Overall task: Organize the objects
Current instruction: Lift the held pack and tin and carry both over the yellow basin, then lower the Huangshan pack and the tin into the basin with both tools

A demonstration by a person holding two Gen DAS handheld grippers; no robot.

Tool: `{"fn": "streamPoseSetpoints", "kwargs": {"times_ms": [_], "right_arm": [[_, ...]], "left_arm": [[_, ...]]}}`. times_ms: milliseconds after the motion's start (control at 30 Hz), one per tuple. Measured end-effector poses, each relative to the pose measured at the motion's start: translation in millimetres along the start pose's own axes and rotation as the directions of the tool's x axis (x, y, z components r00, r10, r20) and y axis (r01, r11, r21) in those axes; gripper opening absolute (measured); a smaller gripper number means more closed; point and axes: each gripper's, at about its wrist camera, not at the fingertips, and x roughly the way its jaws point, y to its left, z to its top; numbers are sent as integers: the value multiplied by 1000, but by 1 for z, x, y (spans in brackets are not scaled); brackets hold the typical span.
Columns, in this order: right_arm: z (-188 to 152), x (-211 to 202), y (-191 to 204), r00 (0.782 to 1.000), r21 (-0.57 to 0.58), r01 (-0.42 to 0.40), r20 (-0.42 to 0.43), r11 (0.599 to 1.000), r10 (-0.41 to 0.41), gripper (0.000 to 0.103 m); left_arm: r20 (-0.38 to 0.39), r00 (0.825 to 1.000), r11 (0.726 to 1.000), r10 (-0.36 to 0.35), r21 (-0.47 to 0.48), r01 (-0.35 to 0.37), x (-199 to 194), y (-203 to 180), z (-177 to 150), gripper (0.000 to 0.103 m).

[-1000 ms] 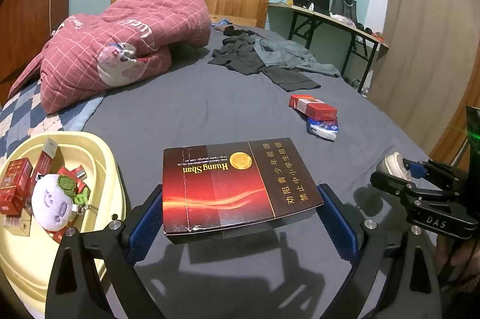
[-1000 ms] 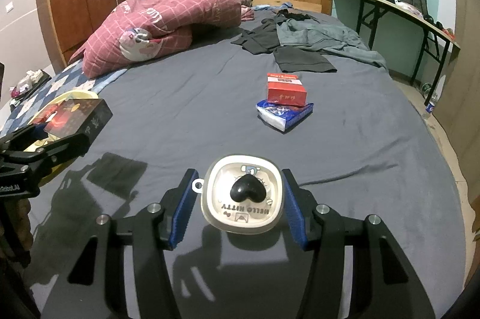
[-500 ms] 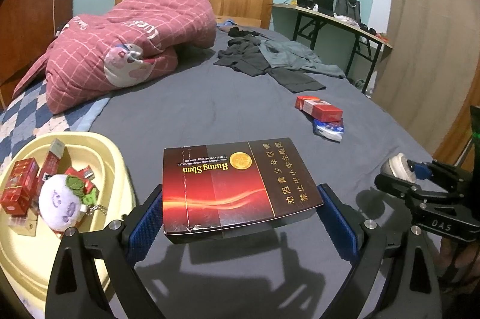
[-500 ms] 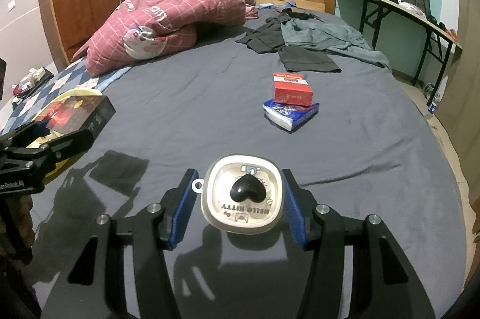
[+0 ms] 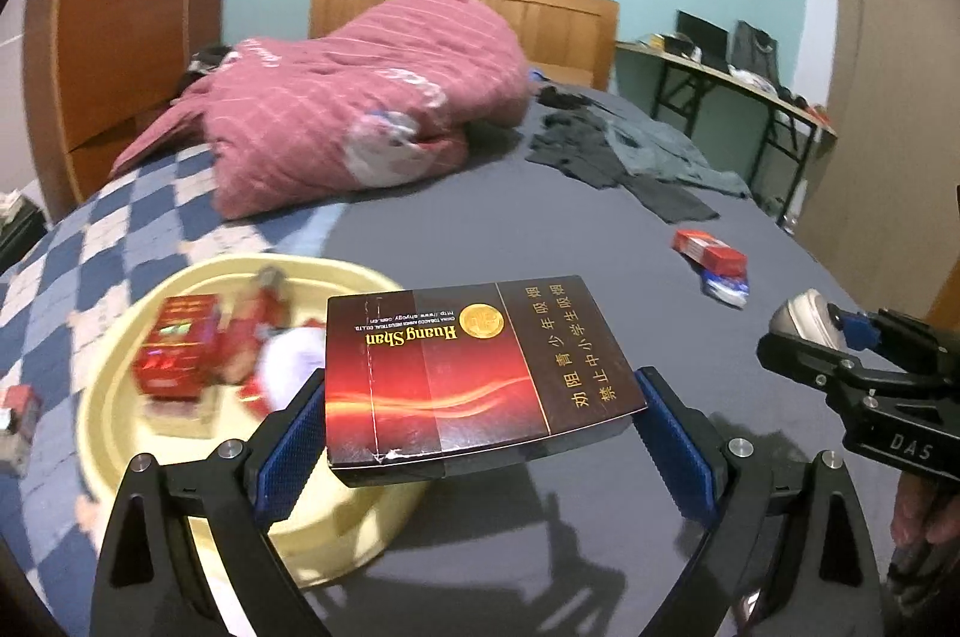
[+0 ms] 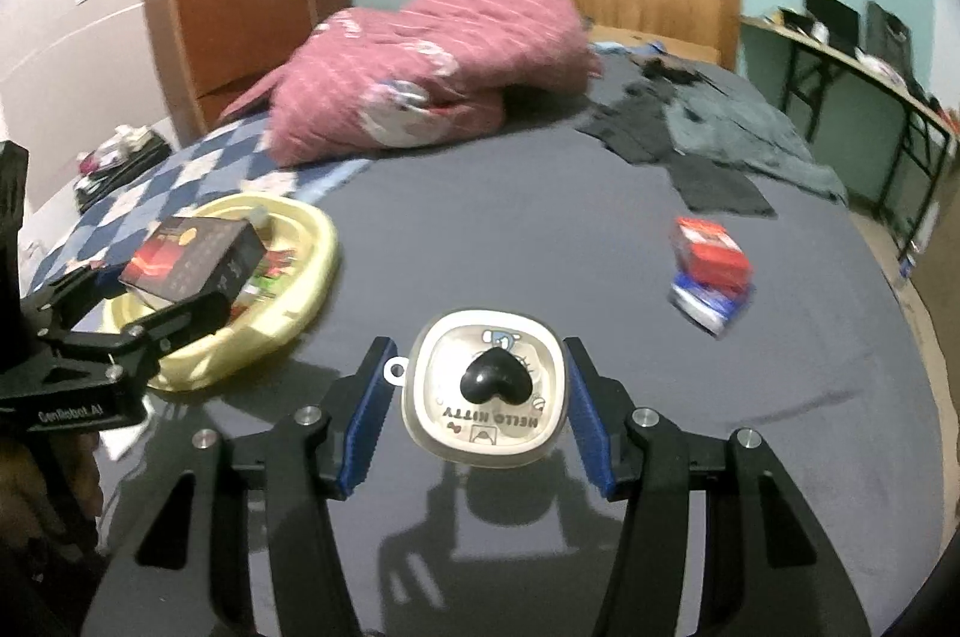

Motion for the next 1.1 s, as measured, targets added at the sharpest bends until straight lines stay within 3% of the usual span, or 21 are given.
{"fn": "streamPoseSetpoints", "kwargs": {"times_ms": [267, 533, 733, 1100], "right_arm": [[34, 12, 77, 993, -66, -109, 34, 992, 111, 56], [55, 32, 129, 984, -128, -171, 27, 977, 176, 56], [52, 58, 146, 982, -146, -188, -21, 971, 187, 56], [30, 123, 189, 964, -217, -239, -167, 946, 205, 56]], "left_arm": [[52, 992, 993, 112, -32, -111, -50, 59, 8, 96], [86, 978, 980, 192, -59, -188, -68, 97, 19, 96], [58, 979, 979, 194, -73, -189, -44, 112, 10, 96], [-88, 980, 975, 178, -116, -188, 44, 154, -9, 96]]}}
